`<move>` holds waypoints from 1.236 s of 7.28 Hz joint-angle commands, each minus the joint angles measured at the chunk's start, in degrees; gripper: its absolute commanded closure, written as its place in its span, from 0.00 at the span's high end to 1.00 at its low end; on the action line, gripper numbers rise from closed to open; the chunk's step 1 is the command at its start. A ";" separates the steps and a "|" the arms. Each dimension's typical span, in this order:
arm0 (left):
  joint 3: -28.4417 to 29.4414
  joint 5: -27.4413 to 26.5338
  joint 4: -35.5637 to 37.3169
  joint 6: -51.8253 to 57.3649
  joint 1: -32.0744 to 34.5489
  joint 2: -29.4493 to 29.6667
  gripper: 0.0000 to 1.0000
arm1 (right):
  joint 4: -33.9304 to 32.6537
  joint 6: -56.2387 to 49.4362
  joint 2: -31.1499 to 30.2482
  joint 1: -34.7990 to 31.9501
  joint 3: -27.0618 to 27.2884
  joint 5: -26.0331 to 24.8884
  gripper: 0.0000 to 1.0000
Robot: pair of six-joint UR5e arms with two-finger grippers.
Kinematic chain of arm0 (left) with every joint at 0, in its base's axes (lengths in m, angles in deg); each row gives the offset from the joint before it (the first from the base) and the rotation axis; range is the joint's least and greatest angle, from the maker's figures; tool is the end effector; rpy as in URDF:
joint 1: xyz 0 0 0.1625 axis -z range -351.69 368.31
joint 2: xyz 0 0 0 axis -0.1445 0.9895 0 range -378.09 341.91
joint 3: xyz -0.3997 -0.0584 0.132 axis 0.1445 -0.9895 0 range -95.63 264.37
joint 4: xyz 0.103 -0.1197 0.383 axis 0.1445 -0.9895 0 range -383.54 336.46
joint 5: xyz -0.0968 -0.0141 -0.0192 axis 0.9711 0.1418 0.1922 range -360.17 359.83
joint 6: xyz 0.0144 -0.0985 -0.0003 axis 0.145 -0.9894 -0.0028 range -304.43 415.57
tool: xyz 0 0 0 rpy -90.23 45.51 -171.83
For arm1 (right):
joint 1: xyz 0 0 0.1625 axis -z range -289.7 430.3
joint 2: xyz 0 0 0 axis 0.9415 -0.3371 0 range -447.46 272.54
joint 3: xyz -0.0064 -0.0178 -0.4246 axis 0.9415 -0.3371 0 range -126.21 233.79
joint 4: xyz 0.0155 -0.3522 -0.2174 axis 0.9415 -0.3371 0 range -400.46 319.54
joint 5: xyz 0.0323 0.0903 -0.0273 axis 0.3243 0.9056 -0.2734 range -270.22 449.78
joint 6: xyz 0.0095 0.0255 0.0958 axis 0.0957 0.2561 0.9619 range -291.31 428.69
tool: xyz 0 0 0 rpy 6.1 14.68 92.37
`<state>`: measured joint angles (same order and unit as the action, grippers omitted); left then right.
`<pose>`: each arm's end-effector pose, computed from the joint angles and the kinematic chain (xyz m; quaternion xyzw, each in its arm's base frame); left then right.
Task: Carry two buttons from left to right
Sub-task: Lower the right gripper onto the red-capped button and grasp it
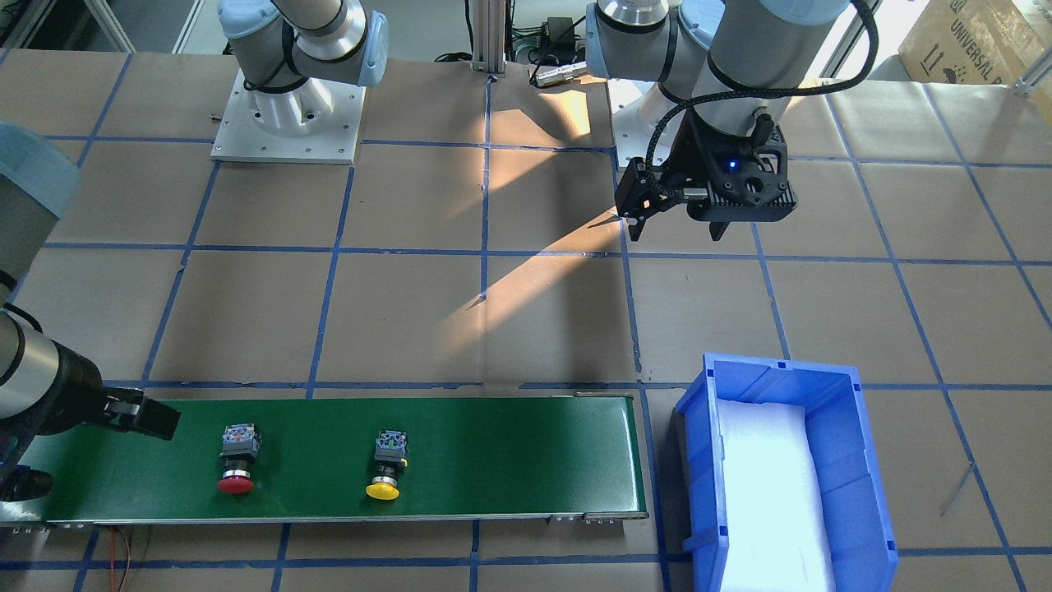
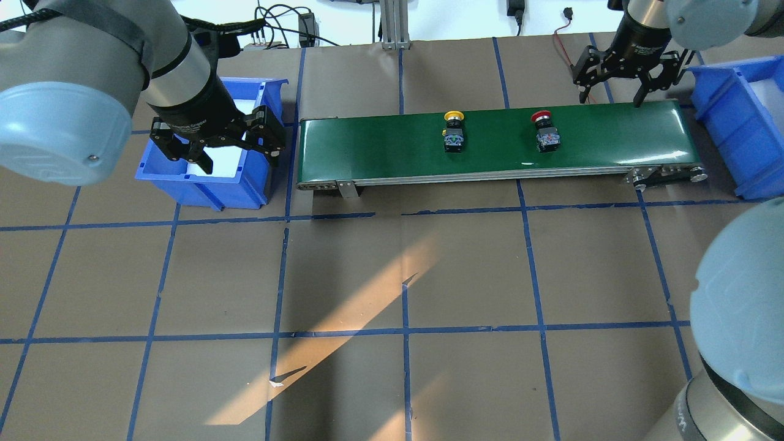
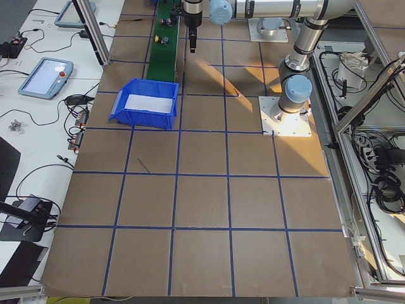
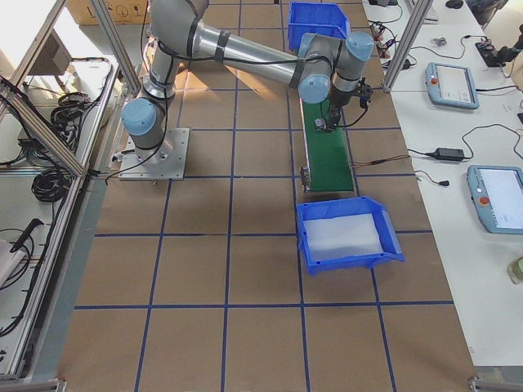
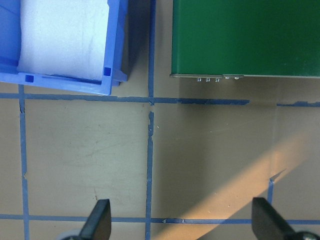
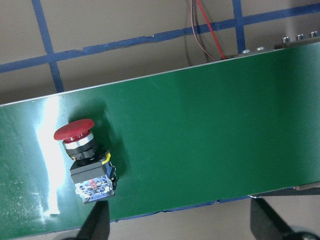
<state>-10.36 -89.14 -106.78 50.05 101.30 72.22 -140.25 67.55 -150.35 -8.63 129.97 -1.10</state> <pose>-0.1608 -0.4880 0.4566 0.0219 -0.9996 0.0143 0.0100 0.0009 -0.6815 0.3453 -0.0863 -0.9958 -0.0312 0.0045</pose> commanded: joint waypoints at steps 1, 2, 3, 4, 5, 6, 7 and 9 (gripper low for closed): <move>0.07 0.03 0.00 0.07 0.00 -0.05 1.00 | -0.41 0.00 0.48 0.00 0.19 0.00 0.99; -0.02 0.03 0.00 0.07 0.00 -0.05 1.00 | -1.71 0.00 1.09 0.00 0.19 0.00 0.97; 0.24 0.03 0.00 0.07 0.00 0.04 1.00 | -1.90 0.00 1.36 -0.08 0.28 0.00 0.97; -0.01 -0.06 0.09 0.15 0.00 0.04 1.00 | -1.99 -0.61 1.36 -0.26 0.37 0.52 0.97; 0.07 0.03 0.09 0.07 0.00 0.04 1.00 | -2.08 -0.70 1.19 -0.43 1.15 0.62 0.97; 0.07 0.03 0.26 0.07 0.00 0.21 1.00 | -2.95 -0.88 1.28 -0.78 2.12 0.62 0.97; 0.16 0.03 0.26 0.07 0.00 0.04 1.00 | -4.61 -0.88 1.02 -2.61 4.39 0.53 0.97; 0.07 0.03 0.26 0.07 0.00 0.04 1.00 | -8.40 -0.62 1.45 -3.34 5.47 0.62 0.96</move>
<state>-10.13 -89.11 -106.52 50.16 101.30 72.32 -146.95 66.89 -149.05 -11.49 134.72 -0.50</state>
